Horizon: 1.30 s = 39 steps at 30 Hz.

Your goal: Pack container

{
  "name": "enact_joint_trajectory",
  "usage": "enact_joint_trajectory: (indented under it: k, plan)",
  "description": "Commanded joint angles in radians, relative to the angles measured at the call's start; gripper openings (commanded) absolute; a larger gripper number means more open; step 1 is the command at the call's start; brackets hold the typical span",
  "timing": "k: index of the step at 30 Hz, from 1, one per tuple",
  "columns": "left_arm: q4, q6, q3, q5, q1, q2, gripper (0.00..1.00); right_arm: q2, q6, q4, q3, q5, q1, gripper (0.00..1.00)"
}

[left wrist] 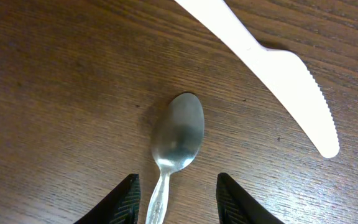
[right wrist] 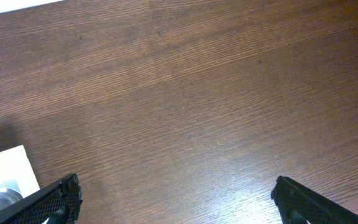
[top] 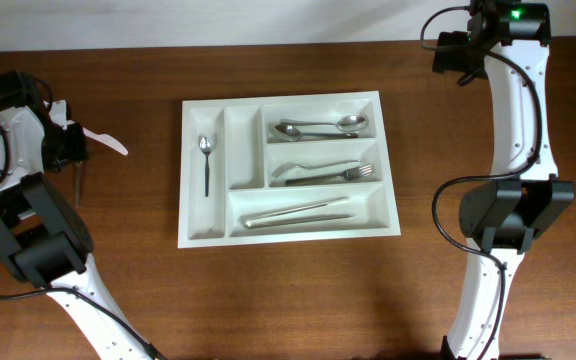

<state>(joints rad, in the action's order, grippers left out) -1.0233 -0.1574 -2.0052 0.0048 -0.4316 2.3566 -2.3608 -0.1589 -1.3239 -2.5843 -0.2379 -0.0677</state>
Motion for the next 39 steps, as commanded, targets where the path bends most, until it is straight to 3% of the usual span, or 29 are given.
enact_joint_trajectory:
  k: [1,10,15,22,31,39]
  plan:
    - [0.002,-0.017,0.009,0.019,-0.005,0.062,0.42,0.015,-0.015,0.003,-0.013,-0.002,0.002,0.99]
    - [0.008,-0.017,0.009,0.027,-0.005,0.113,0.41,0.015,-0.015,0.003,-0.013,-0.002,0.002,0.99]
    - [0.01,0.01,0.009,0.031,-0.005,0.131,0.14,0.015,-0.015,0.003,-0.013,-0.002,0.002,0.99]
    - [0.013,0.014,0.009,0.038,-0.005,0.134,0.03,0.015,-0.015,0.003,-0.013,-0.002,0.002,0.99]
    - [-0.054,0.083,-0.077,0.093,0.0,0.134,0.02,0.015,-0.015,0.003,-0.013,-0.002,0.002,0.99]
    - [-0.246,0.086,-0.381,0.093,0.049,0.134,0.02,0.015,-0.015,0.003,-0.013,-0.002,0.002,0.99]
